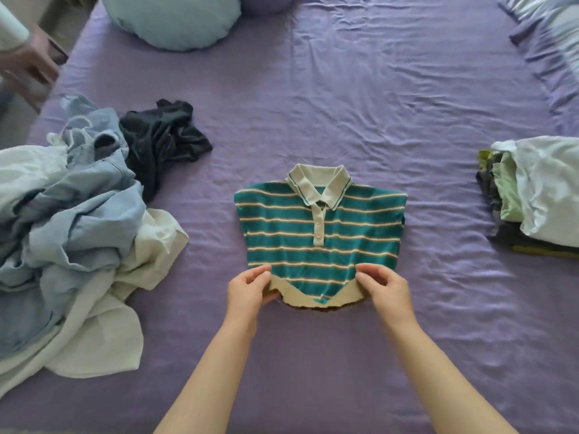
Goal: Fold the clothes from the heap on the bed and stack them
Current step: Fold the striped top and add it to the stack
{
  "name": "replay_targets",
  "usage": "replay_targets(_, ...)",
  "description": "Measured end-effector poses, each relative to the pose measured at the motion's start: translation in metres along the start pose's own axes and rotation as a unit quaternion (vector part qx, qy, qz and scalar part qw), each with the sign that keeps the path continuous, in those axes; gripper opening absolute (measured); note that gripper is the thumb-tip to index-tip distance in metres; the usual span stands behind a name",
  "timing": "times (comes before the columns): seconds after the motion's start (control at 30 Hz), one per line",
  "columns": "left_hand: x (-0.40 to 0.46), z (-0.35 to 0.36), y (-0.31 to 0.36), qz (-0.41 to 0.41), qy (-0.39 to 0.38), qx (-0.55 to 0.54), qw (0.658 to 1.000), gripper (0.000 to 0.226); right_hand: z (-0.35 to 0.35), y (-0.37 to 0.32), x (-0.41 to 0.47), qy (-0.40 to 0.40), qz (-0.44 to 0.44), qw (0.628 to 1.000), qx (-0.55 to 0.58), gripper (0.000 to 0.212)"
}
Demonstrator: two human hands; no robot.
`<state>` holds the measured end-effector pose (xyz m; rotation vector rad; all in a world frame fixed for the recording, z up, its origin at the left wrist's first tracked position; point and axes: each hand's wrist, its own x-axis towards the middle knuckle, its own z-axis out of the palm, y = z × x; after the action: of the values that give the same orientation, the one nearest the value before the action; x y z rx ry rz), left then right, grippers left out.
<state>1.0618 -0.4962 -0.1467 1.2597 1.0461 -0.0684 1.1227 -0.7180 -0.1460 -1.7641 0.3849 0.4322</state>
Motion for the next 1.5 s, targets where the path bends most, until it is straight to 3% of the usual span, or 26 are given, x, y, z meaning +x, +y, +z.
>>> replay_targets(0.13, 0.049, 0.014, 0.043, -0.014, -0.045, 0.019, 0.999, 0.036, 0.002, -0.022, 0.053, 0.019, 0.045, 0.997, 0.054, 0.018)
replay_targets(0.23, 0.086, 0.024, 0.055, 0.056, -0.072, 0.182, 0.979, 0.042, 0.005, -0.030, 0.098, 0.030, 0.055, 0.997, 0.043, 0.020)
replay_targets(0.4, 0.137, 0.044, 0.058, 0.095, -0.062, 0.292, 0.950, 0.018, 0.021, -0.025, 0.152, -0.028, 0.032, 0.993, -0.114, 0.042)
replay_targets(0.5, 0.162, 0.050, 0.059, 0.124, -0.053, 0.365, 0.921, 0.017, 0.027, -0.016, 0.167, -0.007, 0.016, 0.981, -0.194, 0.029)
replay_targets(0.6, 0.178, 0.053, 0.062, 0.112, -0.061, 0.333, 0.934, 0.022, 0.029, -0.016, 0.176, 0.032, 0.001, 0.982, -0.189, 0.012)
replay_targets(0.87, 0.199, 0.083, 0.082, 0.158, -0.037, 0.249, 0.955, 0.030, 0.019, -0.048, 0.204, 0.159, -0.097, 0.961, -0.207, 0.016)
replay_targets(0.97, 0.208, 0.097, 0.095, 0.169, -0.014, 0.260, 0.951, 0.029, 0.019, -0.062, 0.221, 0.156, -0.125, 0.951, -0.236, 0.017)
replay_targets(1.2, 0.224, 0.113, 0.107, 0.134, 0.029, 0.338, 0.931, 0.020, 0.032, -0.063, 0.257, 0.107, -0.061, 0.951, -0.285, 0.024)
replay_targets(1.27, 0.213, 0.115, 0.098, 0.220, 0.049, 0.404, 0.887, 0.023, 0.034, -0.058, 0.252, 0.102, -0.081, 0.937, -0.325, 0.035)
replay_targets(1.33, 0.195, 0.118, 0.081, 0.368, 0.031, 0.476, 0.798, 0.024, 0.036, -0.049, 0.238, 0.084, -0.164, 0.895, -0.407, 0.046)
replay_targets(1.4, 0.178, 0.127, 0.057, 0.451, -0.034, 0.521, 0.724, 0.033, 0.035, -0.035, 0.223, 0.051, -0.239, 0.845, -0.475, 0.050)
replay_targets(1.5, 0.163, 0.144, 0.023, 0.398, -0.106, 0.625, 0.663, 0.052, 0.028, -0.012, 0.207, -0.019, -0.272, 0.778, -0.565, 0.047)
